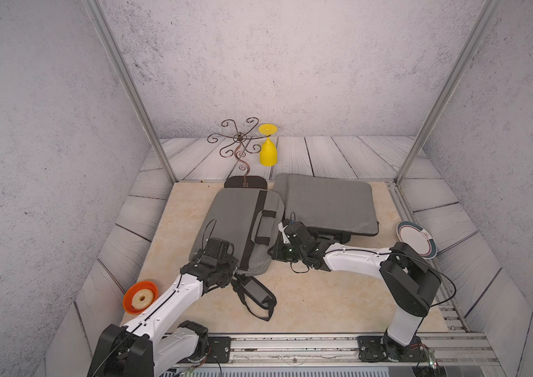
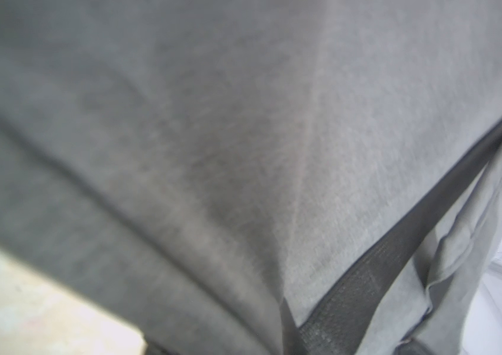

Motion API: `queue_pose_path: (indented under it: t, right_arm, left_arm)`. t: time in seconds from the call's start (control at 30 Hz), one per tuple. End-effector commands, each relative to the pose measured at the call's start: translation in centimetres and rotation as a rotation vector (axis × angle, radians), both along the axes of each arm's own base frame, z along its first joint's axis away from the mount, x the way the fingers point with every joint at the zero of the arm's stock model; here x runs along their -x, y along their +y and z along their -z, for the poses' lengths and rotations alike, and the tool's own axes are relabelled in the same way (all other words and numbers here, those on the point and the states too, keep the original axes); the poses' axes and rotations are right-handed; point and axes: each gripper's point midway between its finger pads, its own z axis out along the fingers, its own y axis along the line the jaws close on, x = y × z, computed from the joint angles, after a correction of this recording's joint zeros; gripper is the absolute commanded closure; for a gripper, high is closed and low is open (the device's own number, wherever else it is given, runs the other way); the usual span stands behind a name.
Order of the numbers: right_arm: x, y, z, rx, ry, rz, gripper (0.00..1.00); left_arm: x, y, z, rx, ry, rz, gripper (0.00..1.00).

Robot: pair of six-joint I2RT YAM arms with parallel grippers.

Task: Open the zippered laptop bag and take out the laptop
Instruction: Unzip the zipper on the zippered laptop bag.

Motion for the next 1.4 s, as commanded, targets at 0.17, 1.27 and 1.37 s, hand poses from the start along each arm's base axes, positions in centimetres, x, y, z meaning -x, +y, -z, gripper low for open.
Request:
queue_pose_path:
  t: [0.17, 1.27, 1.37]
  right_arm:
    - [-1.7, -1.4, 0.1, 0.046, -0.050, -0.028, 0.59]
    - [11.3, 3.9, -1.9, -0.173, -0.803, -0.549, 0.72]
    - [11.2, 5.1, -0.7, -0.147, -0.799, -0.587, 0.72]
  left_arm:
    - [-1.8, -2.4, -4.0, 0.066, -0.097, 0.140, 1.00]
    - [-2.2, -4.8, -6.6, 0.147, -0.122, 0.252, 1.00]
    - [-2.3, -4.9, -6.6, 0.152, -0.125, 0.247, 1.00]
